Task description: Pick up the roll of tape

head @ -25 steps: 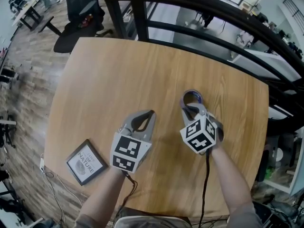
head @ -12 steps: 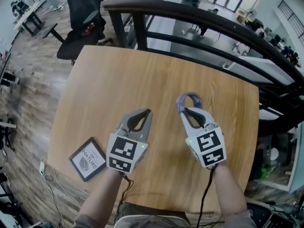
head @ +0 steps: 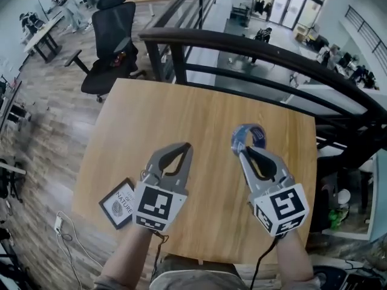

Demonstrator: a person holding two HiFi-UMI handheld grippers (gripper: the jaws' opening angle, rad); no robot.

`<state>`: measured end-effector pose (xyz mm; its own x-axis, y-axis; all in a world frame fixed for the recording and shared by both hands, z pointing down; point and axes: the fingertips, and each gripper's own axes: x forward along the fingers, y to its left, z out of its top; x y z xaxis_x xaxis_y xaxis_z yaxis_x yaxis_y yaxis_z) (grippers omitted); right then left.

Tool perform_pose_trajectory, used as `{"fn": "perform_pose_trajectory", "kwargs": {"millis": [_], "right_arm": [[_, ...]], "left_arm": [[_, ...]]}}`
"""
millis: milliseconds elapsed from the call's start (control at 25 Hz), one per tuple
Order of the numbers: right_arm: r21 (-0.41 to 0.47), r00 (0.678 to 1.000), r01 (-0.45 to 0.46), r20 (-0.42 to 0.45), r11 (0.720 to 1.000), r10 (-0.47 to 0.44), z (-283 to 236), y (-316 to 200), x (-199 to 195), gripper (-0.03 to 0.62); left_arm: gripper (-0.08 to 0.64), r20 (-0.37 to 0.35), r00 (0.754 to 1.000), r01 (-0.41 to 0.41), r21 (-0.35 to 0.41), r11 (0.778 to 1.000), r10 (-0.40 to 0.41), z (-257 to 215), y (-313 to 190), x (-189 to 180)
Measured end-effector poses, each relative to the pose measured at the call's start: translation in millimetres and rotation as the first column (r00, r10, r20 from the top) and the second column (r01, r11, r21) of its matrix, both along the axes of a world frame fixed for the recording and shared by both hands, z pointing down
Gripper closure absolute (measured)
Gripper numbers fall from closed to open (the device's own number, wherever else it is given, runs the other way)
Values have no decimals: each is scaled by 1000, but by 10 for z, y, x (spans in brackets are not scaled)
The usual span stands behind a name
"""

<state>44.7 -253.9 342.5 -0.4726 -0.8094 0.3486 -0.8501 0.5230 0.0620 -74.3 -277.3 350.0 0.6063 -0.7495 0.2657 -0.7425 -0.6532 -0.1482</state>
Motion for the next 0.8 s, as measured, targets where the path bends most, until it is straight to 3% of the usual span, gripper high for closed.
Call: {"fn": "perform_pose_trajectory", "kwargs": {"millis": [440,800], "right_arm": [[108,993,-53,107,993,41,-863,853,165,537],[121,987,-72,150,990,54,-1066,1458,221,537]], "left_arm": [[558,-28,999,-19,88,996,22,-715,769,-68],[558,-84,996,9,50,999,-5,-835,1172,-201]]}}
